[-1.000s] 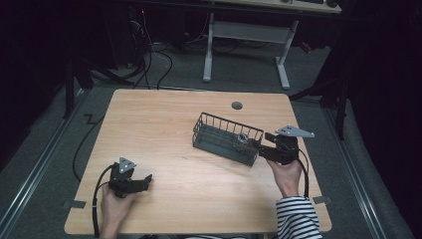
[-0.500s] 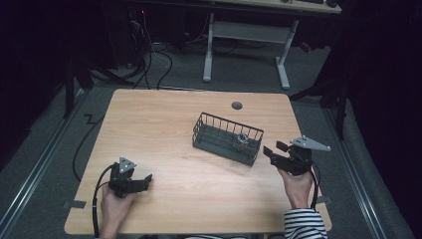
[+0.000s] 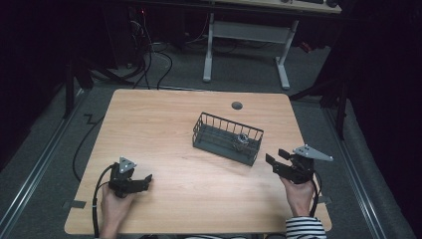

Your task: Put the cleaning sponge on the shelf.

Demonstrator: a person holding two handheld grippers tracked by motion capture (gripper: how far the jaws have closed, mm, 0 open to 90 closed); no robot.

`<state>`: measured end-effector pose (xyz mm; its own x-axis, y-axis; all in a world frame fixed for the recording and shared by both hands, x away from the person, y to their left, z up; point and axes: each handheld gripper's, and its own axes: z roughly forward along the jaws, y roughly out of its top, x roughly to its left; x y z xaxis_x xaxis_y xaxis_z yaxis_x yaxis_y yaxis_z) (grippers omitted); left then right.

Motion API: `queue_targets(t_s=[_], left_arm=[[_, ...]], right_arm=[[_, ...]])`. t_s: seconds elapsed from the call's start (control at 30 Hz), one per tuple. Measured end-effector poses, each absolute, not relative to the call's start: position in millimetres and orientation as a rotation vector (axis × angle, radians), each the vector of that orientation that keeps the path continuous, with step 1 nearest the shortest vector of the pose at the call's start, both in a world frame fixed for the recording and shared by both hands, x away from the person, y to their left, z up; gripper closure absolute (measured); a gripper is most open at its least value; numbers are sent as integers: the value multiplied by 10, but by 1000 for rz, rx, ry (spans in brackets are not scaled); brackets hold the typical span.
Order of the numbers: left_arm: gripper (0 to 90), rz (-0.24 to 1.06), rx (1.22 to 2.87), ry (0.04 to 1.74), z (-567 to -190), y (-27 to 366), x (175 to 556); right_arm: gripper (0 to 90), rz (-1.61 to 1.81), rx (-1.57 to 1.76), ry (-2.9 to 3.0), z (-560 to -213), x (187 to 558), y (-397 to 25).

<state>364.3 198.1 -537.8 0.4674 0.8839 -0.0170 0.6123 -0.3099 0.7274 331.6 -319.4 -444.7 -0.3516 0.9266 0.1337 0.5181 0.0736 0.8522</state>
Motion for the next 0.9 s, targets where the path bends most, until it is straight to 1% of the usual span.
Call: queue_targets(t_s=[0.63, 0.9], left_arm=[[143, 513, 2041, 1236, -5378, 1980, 3641], [143, 513, 2041, 1236, -5378, 1980, 3641]], right_arm=[[425, 1202, 1478, 1928, -4811, 3286, -3140], [432, 1184, 1476, 1945, -4900, 3275, -3106]])
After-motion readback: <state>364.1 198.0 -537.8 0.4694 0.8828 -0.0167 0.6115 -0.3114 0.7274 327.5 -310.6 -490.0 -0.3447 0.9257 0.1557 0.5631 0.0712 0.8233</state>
